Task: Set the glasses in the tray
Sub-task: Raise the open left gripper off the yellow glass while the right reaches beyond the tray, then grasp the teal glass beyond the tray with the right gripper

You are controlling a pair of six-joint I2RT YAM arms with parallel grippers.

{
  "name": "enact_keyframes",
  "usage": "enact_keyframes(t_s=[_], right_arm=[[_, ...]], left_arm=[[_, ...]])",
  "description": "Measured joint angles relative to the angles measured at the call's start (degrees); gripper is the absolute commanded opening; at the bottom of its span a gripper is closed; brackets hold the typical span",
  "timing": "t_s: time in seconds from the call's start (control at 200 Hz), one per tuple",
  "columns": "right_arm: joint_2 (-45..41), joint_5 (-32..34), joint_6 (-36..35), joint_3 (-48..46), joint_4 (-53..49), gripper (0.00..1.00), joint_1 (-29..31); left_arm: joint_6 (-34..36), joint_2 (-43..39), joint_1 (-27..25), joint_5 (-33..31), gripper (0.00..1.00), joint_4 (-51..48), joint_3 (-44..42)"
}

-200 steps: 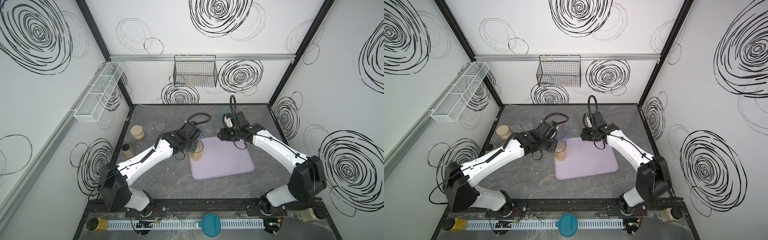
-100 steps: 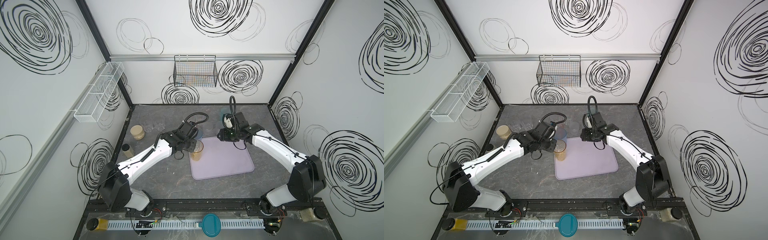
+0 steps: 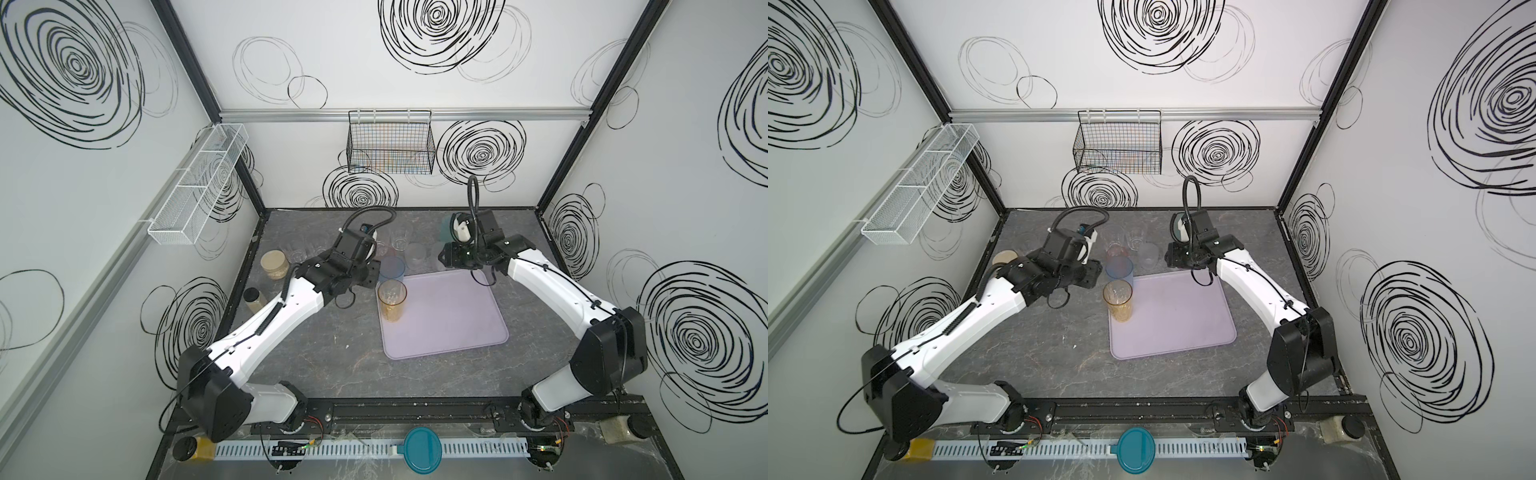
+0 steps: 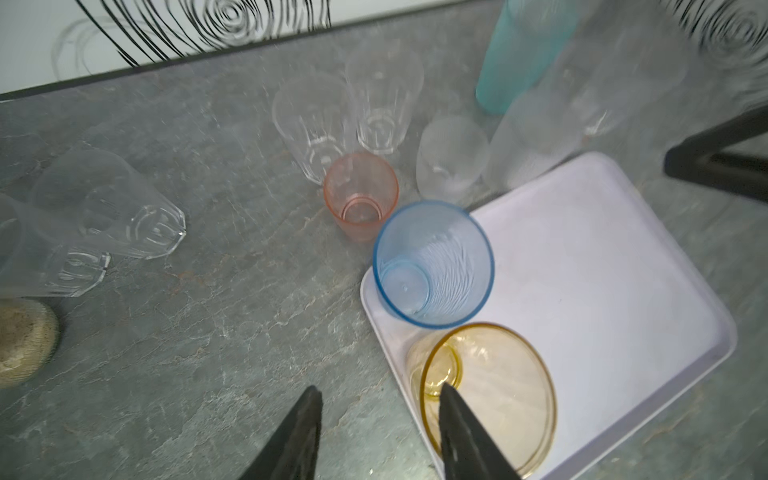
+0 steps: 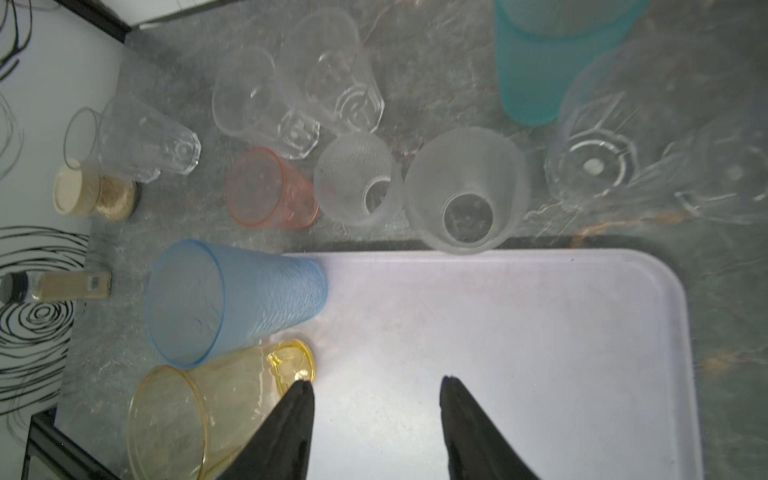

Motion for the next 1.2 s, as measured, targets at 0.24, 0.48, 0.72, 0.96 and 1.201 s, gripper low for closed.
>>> enact_keyframes(t_s=[0.24, 0.48, 0.72, 0.96, 1.201], right_arm=[[0.4, 1.8, 0.4, 1.3, 3.8, 0.56, -7.9], [3.8, 2.6, 2.4, 1.9, 9.2, 0.58, -14.3], [17.5, 3.3, 3.3, 13.4, 9.0, 0.57, -14.5], [28.2, 4.3, 2.4, 23.2, 5.8, 0.53, -14.0], [37.0, 4.1, 1.6, 31.3, 2.7, 0.45, -13.1]], left_arm=[[0.1, -11.3, 3.9, -6.3, 0.96, 20.3, -12.9], [-0.1, -15.5, 4.3, -12.0, 0.96, 35.3, -26.6], [-7.5, -23.2, 8.5, -14.1, 0.96, 39.7, -35.3], [-8.4, -20.7, 9.5, -14.0, 0.96, 39.6, -35.0], [-9.3, -18.0, 9.0, -10.4, 0.99, 39.4, -35.0]])
